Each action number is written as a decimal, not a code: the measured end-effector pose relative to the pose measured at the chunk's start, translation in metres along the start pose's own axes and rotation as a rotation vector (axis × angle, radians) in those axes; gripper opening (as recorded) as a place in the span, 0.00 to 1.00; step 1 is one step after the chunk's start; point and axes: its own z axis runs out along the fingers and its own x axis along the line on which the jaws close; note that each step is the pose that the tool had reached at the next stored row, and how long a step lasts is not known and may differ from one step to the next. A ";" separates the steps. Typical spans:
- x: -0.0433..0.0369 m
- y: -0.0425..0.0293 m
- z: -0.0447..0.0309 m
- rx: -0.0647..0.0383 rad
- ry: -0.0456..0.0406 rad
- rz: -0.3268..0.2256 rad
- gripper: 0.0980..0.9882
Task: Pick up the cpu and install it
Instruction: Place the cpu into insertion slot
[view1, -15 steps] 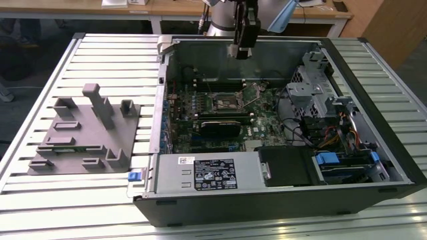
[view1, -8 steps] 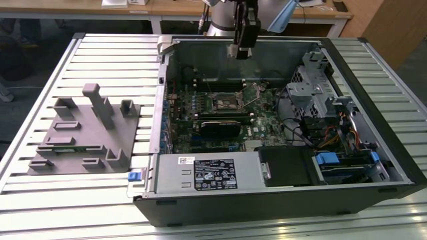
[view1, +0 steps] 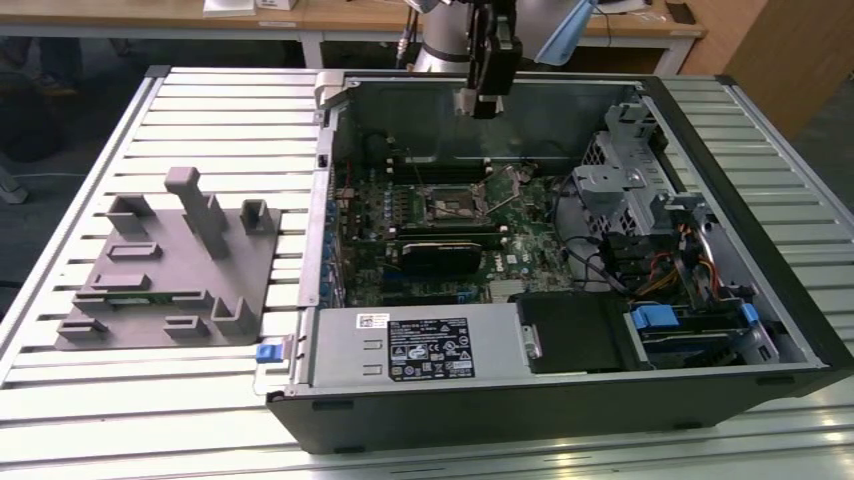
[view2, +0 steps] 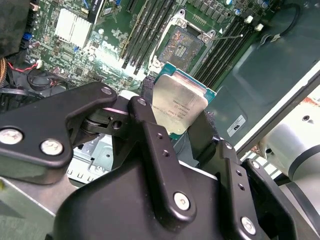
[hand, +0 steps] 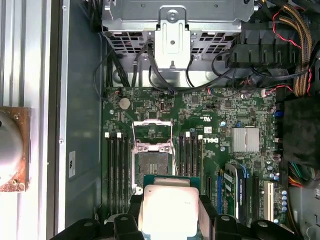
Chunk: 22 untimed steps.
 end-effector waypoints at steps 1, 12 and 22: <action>0.0000 0.0000 0.0000 0.000 0.0000 0.000 0.48; 0.0000 -0.0003 0.0009 0.000 0.0007 -0.023 0.48; -0.0001 -0.0021 0.0056 0.001 0.0012 -0.042 0.48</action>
